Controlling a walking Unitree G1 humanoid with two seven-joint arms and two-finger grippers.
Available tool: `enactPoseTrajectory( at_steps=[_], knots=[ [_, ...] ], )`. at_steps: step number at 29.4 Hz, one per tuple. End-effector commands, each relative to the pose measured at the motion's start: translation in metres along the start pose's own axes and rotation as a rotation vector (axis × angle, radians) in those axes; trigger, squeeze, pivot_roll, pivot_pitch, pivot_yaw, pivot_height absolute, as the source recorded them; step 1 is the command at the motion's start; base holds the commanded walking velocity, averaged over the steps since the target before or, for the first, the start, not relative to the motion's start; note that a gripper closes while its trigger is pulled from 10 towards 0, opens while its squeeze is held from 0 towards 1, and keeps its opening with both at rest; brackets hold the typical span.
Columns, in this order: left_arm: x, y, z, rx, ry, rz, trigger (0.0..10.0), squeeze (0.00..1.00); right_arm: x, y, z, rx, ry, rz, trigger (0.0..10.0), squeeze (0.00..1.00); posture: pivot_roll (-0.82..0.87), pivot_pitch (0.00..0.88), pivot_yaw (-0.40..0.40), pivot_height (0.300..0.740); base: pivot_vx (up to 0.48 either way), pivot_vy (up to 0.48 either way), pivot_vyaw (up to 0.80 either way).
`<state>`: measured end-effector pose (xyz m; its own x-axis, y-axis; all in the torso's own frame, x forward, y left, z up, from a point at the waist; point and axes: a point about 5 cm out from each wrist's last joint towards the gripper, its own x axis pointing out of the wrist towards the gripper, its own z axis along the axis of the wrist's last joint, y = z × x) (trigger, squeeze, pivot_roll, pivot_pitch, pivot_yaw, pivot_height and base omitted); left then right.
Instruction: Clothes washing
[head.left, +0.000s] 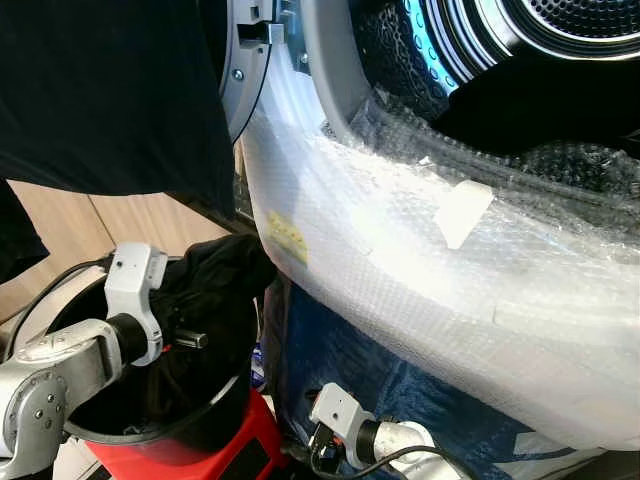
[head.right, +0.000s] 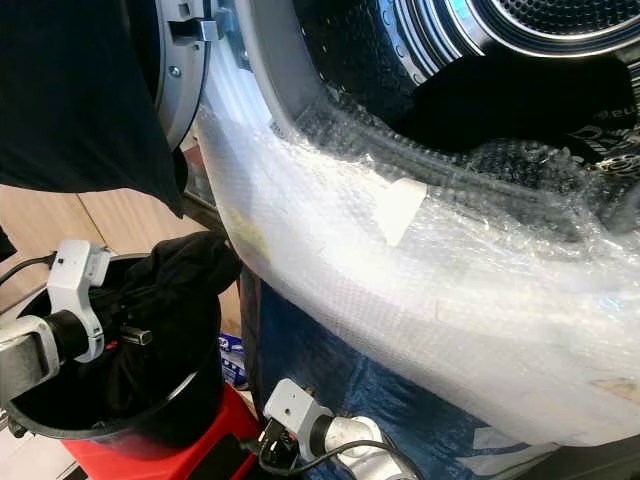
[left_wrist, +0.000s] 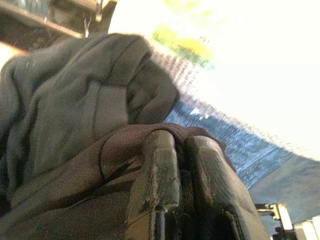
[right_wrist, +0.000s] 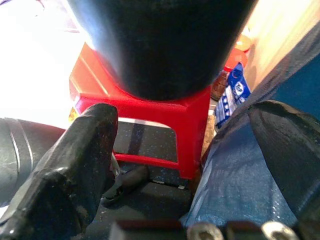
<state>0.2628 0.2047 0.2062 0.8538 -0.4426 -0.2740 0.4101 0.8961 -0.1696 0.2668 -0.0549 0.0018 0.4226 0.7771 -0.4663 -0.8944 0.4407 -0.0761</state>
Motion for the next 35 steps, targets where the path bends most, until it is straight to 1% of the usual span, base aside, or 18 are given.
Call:
enactPoseTrajectory(
  at_steps=[1,4,7,10,11,12,14,15,16,17,19,20,24,26,28,30,33,35],
  knots=[
    [-0.001,-0.01,0.013,0.047,-0.034,-0.064,0.0,0.0,-0.001,-0.001,-0.002,0.032,-0.005,-0.021,10.0,0.0,0.2,0.07,-0.031,0.74,0.0,0.0,0.0],
    [0.001,-0.013,0.016,0.07,-0.027,-0.091,0.0,0.0,-0.001,-0.004,0.0,0.045,-0.017,-0.055,10.0,0.0,0.2,0.065,-0.028,0.74,0.0,0.0,0.0],
    [0.005,-0.021,0.022,0.099,-0.044,-0.153,0.0,0.0,-0.001,-0.009,0.003,0.093,-0.042,-0.098,10.0,0.0,0.2,0.043,-0.028,0.74,0.0,0.0,0.0],
    [0.011,-0.033,0.031,0.118,-0.076,-0.223,0.0,0.0,-0.003,-0.011,0.002,0.116,-0.05,-0.111,10.0,0.0,0.21,0.029,-0.03,0.74,0.0,0.0,0.0],
    [0.015,-0.04,0.035,0.127,-0.089,-0.263,0.0,0.0,-0.003,-0.011,0.001,0.116,-0.045,-0.109,10.0,0.0,0.2,0.018,-0.024,0.74,0.0,0.0,0.0],
    [0.015,-0.04,0.035,0.127,-0.089,-0.263,0.0,0.0,-0.003,-0.011,0.001,0.116,-0.045,-0.109,10.0,0.0,0.2,0.018,-0.024,0.74,0.0,0.0,0.0],
    [0.019,-0.054,0.037,0.132,-0.081,-0.355,0.0,0.0,-0.004,-0.008,-0.003,0.122,-0.04,-0.102,10.0,0.0,0.2,0.012,-0.02,0.74,0.0,0.0,0.0],
    [0.019,-0.054,0.037,0.132,-0.081,-0.355,0.0,0.0,-0.004,-0.008,-0.003,0.122,-0.04,-0.102,10.0,0.0,0.2,0.012,-0.02,0.74,0.0,0.0,0.0],
    [0.019,-0.057,0.036,0.142,-0.074,-0.384,0.0,0.0,-0.005,-0.008,-0.004,0.128,-0.041,-0.104,10.0,0.0,0.2,0.01,-0.019,0.74,0.0,0.0,0.0],
    [0.018,-0.065,0.034,0.155,-0.065,-0.454,0.0,0.0,-0.006,-0.007,-0.007,0.137,-0.033,-0.107,10.0,0.0,0.2,0.009,-0.019,0.74,0.0,0.0,0.0],
    [0.016,-0.07,0.032,0.153,-0.055,-0.518,0.0,0.0,-0.006,-0.005,-0.011,0.133,-0.013,-0.106,10.0,0.0,0.19,0.004,-0.015,0.74,0.0,0.0,0.0],
    [0.014,-0.075,0.03,0.186,-0.04,-0.569,0.0,0.0,-0.007,-0.002,-0.014,0.123,0.003,-0.104,10.0,0.0,0.19,0.001,-0.011,0.74,0.0,0.0,0.0],
    [0.013,-0.075,0.031,0.22,-0.041,-0.601,0.0,0.0,-0.01,-0.005,-0.016,0.161,-0.013,-0.138,10.0,0.0,0.19,0.0,-0.007,0.74,0.0,0.0,0.0],
    [0.013,-0.075,0.041,0.235,-0.09,-0.617,0.0,0.0,-0.016,-0.013,-0.019,0.201,-0.025,-0.181,10.0,0.0,0.18,0.002,-0.003,0.74,0.0,0.0,0.0],
    [0.017,-0.073,0.047,0.244,-0.101,-0.611,0.0,0.0,-0.021,-0.016,-0.023,0.192,-0.006,-0.192,10.0,0.0,0.18,0.009,-0.002,0.74,0.0,0.0,0.0],
    [0.019,-0.073,0.049,0.272,-0.115,-0.631,0.0,0.0,-0.023,-0.019,-0.025,0.195,0.001,-0.207,10.0,0.0,0.18,0.021,-0.004,0.74,0.0,0.0,0.0],
    [0.023,-0.082,0.055,0.261,-0.17,-0.716,0.0,0.0,-0.028,-0.025,-0.03,0.195,0.043,-0.258,10.0,0.0,0.17,0.017,-0.005,0.74,0.0,0.0,0.0],
    [0.025,-0.084,0.057,0.271,-0.178,-0.725,0.0,0.0,-0.028,-0.025,-0.03,0.193,0.046,-0.259,10.0,0.0,0.17,0.026,-0.004,0.74,0.0,0.0,0.0]
  ],
)
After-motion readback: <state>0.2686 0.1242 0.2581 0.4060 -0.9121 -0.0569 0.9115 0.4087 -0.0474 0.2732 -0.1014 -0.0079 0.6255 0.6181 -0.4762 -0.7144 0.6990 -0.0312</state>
